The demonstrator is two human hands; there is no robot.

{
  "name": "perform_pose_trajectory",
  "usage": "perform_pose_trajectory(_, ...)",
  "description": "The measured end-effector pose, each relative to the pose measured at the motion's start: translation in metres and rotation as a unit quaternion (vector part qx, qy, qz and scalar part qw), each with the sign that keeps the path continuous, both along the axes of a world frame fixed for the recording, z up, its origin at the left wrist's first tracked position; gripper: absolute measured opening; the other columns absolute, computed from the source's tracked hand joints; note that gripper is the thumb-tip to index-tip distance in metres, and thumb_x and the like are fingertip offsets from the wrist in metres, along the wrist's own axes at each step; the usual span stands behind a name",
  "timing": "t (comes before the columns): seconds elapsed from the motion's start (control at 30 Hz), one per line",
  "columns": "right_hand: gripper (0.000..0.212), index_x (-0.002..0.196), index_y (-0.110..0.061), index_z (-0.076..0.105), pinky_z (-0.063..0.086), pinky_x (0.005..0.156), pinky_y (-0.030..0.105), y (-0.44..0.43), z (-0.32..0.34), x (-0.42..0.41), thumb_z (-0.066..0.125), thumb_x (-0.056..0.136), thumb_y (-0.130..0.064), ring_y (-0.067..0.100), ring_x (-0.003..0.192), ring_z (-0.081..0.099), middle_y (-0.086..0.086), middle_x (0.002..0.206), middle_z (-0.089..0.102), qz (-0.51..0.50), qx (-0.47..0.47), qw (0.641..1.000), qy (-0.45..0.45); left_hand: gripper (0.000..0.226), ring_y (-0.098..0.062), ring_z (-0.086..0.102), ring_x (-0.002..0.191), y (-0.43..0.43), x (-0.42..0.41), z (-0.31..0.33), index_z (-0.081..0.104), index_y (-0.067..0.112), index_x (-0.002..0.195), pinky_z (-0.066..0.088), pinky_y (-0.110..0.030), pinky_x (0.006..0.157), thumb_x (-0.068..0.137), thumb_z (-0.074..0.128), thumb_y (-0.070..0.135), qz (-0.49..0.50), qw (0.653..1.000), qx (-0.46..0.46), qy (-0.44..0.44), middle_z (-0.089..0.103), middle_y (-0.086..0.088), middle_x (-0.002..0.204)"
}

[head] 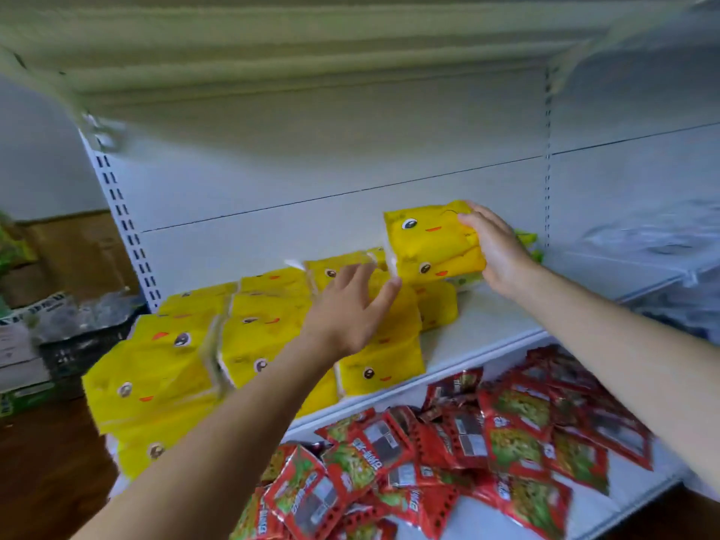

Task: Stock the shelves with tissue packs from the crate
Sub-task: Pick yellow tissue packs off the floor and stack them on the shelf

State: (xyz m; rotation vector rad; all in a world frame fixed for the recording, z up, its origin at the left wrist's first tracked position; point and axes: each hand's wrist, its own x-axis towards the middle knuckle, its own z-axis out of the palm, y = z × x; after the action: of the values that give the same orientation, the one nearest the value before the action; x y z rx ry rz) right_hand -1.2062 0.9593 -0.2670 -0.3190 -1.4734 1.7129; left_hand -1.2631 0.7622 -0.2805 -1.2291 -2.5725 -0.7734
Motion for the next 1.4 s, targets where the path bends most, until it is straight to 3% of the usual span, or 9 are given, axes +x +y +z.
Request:
perform_pose_trajectory(0.1, 0.047, 0.126, -0.026, 0.055, 0.045, 0.098, 0.048, 0.045, -0.016, 0.004, 0.060, 0.079, -0.031, 0.028, 0.118, 0.053, 0.007, 0.129, 0.056, -0.036, -0.011, 0.999, -0.018, 0.062, -0.024, 0.017, 0.143, 0.025, 0.000, -0.005, 0.021, 0.031, 0.147, 0.015, -0.041, 0.114, 0.093, 0.022, 0.061, 0.045, 0.983, -0.142, 0.106, 0.018, 0.000, 0.156)
perform_pose_trajectory(0.23, 0.062, 0.123, -0.032, 0.055, 0.039, 0.104, 0.050, 0.090, -0.035, -0.017, 0.060, 0.062, -0.041, 0.025, 0.122, 0.050, 0.003, 0.133, 0.054, -0.040, -0.029, 0.998, -0.028, 0.067, -0.026, 0.017, 0.143, 0.038, -0.007, -0.011, 0.021, 0.034, 0.147, 0.015, -0.042, 0.114, 0.089, 0.017, 0.067, 0.074, 0.970, -0.193, 0.131, 0.021, 0.000, 0.156)
perform_pose_trajectory(0.37, 0.040, 0.130, -0.024, 0.051, 0.037, 0.101, 0.036, 0.080, -0.034, -0.034, 0.054, 0.090, -0.024, 0.014, 0.121, 0.044, -0.007, 0.131, 0.049, -0.015, -0.004, 0.998, -0.068, 0.070, -0.024, 0.019, 0.143, 0.040, -0.010, -0.020, 0.017, 0.035, 0.148, 0.016, -0.040, 0.114, 0.087, 0.016, 0.069, 0.086, 0.966, -0.199, 0.142, 0.022, 0.002, 0.156)
perform_pose_trajectory(0.47, 0.037, 0.130, -0.019, 0.051, 0.029, 0.086, 0.026, 0.079, -0.039, -0.058, 0.050, 0.094, -0.020, 0.009, 0.107, 0.039, -0.006, 0.116, 0.046, -0.002, 0.031, 0.995, -0.093, 0.069, -0.023, 0.019, 0.143, 0.042, -0.010, -0.019, 0.018, 0.036, 0.147, 0.017, -0.039, 0.114, 0.087, 0.018, 0.070, 0.090, 0.964, -0.199, 0.148, 0.023, 0.002, 0.155)
perform_pose_trajectory(0.53, 0.036, 0.129, -0.016, 0.052, 0.031, 0.083, 0.024, 0.076, -0.044, -0.075, 0.050, 0.093, -0.019, 0.011, 0.106, 0.044, 0.000, 0.124, 0.051, -0.016, 0.060, 0.992, -0.105, 0.068, -0.023, 0.020, 0.142, 0.043, -0.010, -0.018, 0.018, 0.036, 0.147, 0.018, -0.038, 0.113, 0.087, 0.018, 0.069, 0.089, 0.964, -0.201, 0.149, 0.023, 0.002, 0.155)
perform_pose_trajectory(0.73, 0.038, 0.131, -0.015, 0.049, 0.040, 0.098, 0.035, 0.070, -0.061, -0.107, 0.047, 0.095, -0.023, 0.024, 0.121, 0.049, 0.007, 0.135, 0.051, -0.063, 0.174, 0.972, -0.148, 0.068, -0.024, 0.022, 0.141, 0.042, -0.012, -0.019, 0.018, 0.036, 0.147, 0.019, -0.038, 0.113, 0.088, 0.018, 0.069, 0.089, 0.961, -0.208, 0.156, 0.023, 0.002, 0.155)
perform_pose_trajectory(0.9, 0.056, 0.139, -0.024, 0.040, 0.031, 0.104, 0.025, 0.071, -0.064, -0.083, 0.061, 0.088, -0.031, 0.010, 0.133, 0.035, -0.004, 0.144, 0.040, 0.033, 0.185, 0.980, -0.061, 0.068, -0.024, 0.021, 0.142, 0.042, -0.013, -0.017, 0.018, 0.035, 0.147, 0.019, -0.039, 0.113, 0.088, 0.019, 0.069, 0.084, 0.963, -0.206, 0.153, 0.024, 0.001, 0.155)
perform_pose_trajectory(1.13, 0.097, 0.141, -0.029, 0.036, 0.034, 0.106, 0.035, 0.076, -0.087, -0.076, 0.078, 0.055, -0.048, 0.019, 0.134, 0.033, 0.000, 0.148, 0.033, 0.025, 0.304, 0.940, -0.157, 0.068, -0.026, 0.023, 0.141, 0.043, -0.013, -0.018, 0.019, 0.034, 0.147, 0.021, -0.040, 0.112, 0.088, 0.018, 0.068, 0.083, 0.963, -0.204, 0.157, 0.025, 0.000, 0.154)
perform_pose_trajectory(1.4, 0.097, 0.143, -0.028, 0.031, 0.031, 0.110, 0.038, 0.069, -0.080, -0.077, 0.080, 0.061, -0.043, 0.020, 0.137, 0.030, 0.002, 0.151, 0.028, 0.007, 0.302, 0.938, -0.170, 0.068, -0.027, 0.021, 0.142, 0.039, -0.009, -0.014, 0.017, 0.035, 0.148, 0.022, -0.041, 0.112, 0.088, 0.021, 0.068, 0.074, 0.966, -0.203, 0.145, 0.023, 0.000, 0.155)
